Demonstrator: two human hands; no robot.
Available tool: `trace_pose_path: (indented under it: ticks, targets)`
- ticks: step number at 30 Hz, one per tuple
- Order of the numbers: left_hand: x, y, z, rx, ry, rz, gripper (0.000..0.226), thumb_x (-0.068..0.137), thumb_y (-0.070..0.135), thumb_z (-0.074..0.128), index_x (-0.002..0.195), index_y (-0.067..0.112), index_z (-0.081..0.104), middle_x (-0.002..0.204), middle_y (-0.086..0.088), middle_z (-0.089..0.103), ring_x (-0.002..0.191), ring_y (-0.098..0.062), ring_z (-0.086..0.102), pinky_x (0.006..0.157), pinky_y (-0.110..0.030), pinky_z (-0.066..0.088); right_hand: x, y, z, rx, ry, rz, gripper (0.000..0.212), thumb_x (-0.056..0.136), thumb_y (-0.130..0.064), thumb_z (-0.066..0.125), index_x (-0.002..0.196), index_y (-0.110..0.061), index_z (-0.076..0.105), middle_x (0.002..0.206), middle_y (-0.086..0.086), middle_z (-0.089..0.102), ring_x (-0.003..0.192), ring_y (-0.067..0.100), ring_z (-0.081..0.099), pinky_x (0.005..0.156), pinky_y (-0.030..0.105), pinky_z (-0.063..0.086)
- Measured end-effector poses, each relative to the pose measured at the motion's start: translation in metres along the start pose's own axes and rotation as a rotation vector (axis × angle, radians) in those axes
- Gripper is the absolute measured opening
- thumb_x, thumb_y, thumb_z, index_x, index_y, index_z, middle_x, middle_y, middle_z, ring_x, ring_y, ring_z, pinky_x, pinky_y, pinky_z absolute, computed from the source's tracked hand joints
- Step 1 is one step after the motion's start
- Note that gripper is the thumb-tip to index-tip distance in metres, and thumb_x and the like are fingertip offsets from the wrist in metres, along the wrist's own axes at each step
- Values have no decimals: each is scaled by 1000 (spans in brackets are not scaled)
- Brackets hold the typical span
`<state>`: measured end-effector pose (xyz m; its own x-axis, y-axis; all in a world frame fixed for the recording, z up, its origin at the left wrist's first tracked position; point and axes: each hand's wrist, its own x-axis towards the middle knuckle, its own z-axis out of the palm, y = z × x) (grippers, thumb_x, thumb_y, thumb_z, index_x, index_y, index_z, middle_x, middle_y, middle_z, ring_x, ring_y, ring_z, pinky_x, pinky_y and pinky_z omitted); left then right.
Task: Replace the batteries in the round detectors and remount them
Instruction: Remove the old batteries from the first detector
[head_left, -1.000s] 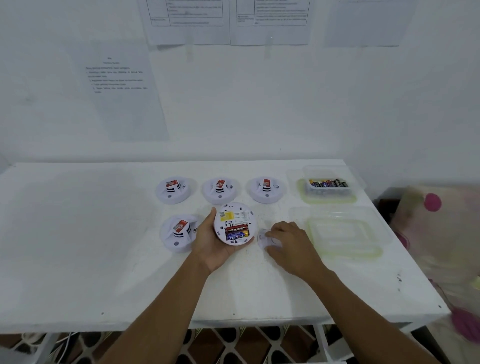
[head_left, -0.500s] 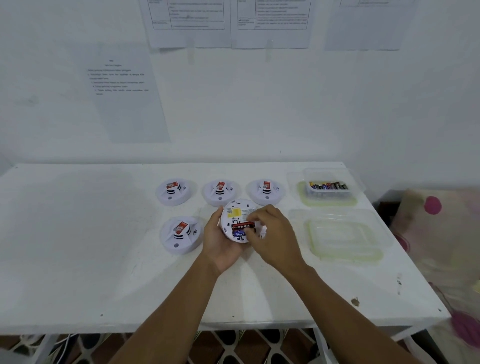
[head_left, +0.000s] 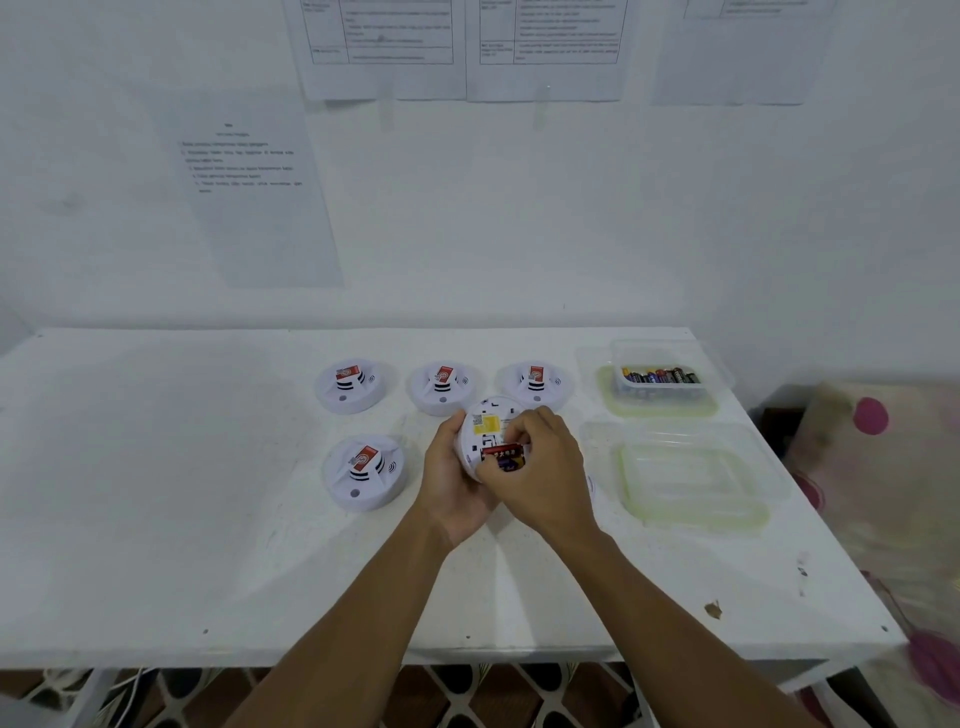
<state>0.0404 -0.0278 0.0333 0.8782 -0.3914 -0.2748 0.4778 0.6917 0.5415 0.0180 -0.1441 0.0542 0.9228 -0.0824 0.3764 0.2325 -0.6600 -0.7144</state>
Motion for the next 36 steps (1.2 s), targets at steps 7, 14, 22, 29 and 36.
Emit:
trace_pose_path:
  ticks: [7, 14, 22, 29, 36]
  targets:
    - [-1, 4, 2, -39, 6, 4, 53, 93, 49, 47, 115, 7, 72, 115, -15, 69, 103, -28, 67, 97, -40, 49, -5, 12, -2, -20, -76, -246, 26, 78, -35, 62, 101, -24, 67, 104, -7, 55, 102, 11, 51, 82, 30, 49]
    - [1, 0, 11, -109, -44, -6, 54, 96, 47, 44, 120, 4, 66, 115, -17, 66, 103, -29, 63, 98, -40, 43, 11, 15, -38, -27, -52, -382, 13, 87, -19, 67, 99, -15, 67, 91, -5, 65, 82, 9, 56, 74, 23, 45]
    - [19, -13, 23, -130, -17, 8, 55, 95, 49, 47, 129, 10, 64, 140, -20, 55, 139, -38, 41, 106, -51, 37, 49, 80, -151, -44, -133, 281, 5, 83, -12, 70, 85, -16, 69, 74, -4, 73, 56, 6, 69, 66, 34, 55]
    - [21, -24, 34, -127, -24, -13, 52, 94, 48, 48, 123, 10, 69, 139, -19, 56, 136, -37, 44, 110, -51, 36, 56, 110, -143, -132, -403, 507, 17, 73, -15, 81, 81, -8, 68, 69, 8, 74, 64, 16, 73, 51, 17, 45]
    - [22, -28, 34, -128, -10, -9, 55, 95, 48, 47, 136, 12, 58, 139, -19, 56, 136, -37, 44, 110, -52, 35, 53, 114, -141, 2, -412, 528, 11, 77, -7, 76, 83, -7, 67, 73, 13, 74, 67, 20, 73, 53, 21, 49]
